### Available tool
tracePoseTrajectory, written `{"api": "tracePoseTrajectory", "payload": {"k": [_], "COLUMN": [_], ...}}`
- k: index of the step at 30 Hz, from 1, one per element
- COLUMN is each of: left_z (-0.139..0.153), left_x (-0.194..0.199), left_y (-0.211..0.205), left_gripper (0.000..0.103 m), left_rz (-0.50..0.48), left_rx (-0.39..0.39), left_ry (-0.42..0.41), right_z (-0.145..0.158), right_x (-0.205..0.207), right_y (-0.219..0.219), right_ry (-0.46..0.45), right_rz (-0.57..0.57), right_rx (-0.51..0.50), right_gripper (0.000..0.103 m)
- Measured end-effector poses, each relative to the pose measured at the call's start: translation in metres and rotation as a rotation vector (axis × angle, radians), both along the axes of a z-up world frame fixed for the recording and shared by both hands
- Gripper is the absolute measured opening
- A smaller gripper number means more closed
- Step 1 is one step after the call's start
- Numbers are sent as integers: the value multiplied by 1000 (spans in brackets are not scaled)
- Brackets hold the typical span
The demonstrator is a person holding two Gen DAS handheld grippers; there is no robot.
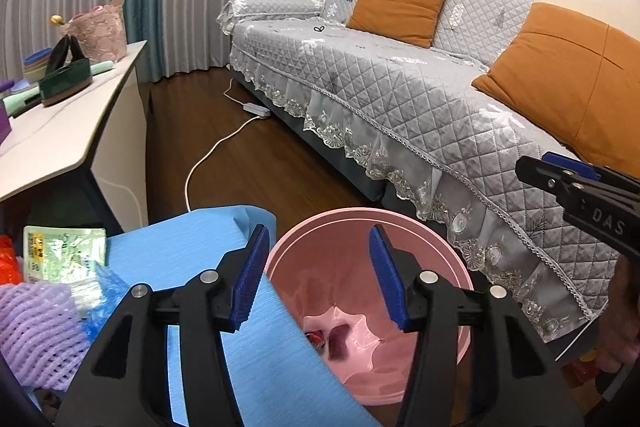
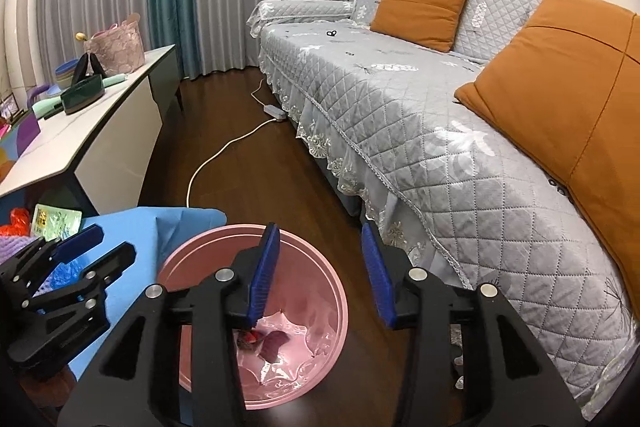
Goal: Collect trash
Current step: 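Open both tools over the pink bin to drop the wrappers, then move both open tools back over the trash on the table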
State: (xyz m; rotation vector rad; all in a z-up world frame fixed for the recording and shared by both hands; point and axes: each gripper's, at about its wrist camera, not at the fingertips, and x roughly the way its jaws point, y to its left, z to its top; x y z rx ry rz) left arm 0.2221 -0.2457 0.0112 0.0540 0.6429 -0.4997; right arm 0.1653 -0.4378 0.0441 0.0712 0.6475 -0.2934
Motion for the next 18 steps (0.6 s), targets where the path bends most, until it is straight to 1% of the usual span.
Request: {"api": "tracePoseTrajectory", "payload": {"k": [5, 10, 12, 14, 18], "left_z": [18, 45, 58, 68, 88], "left_x": [-14, -34, -44, -52, -64], "left_y": [20, 44, 61, 77, 117], "left_gripper": [51, 52, 52, 52, 52], "left_rz": [12, 6, 2, 6, 44], "left_rx": [-1, 7, 16, 15, 12], "left_ry": [-25, -74, -99, -107, -116], "right_z": [13, 38, 48, 60, 77], "right_x": [-2, -13, -20, -27, -36], "right_y": [6, 22, 31, 40, 55], "right_ry": [-30, -102, -140, -190, -237], "right_rz": [16, 62, 77, 88, 102], "right_rx": [7, 24, 16, 3, 2], "right_gripper": [44, 44, 44, 44, 44]}}
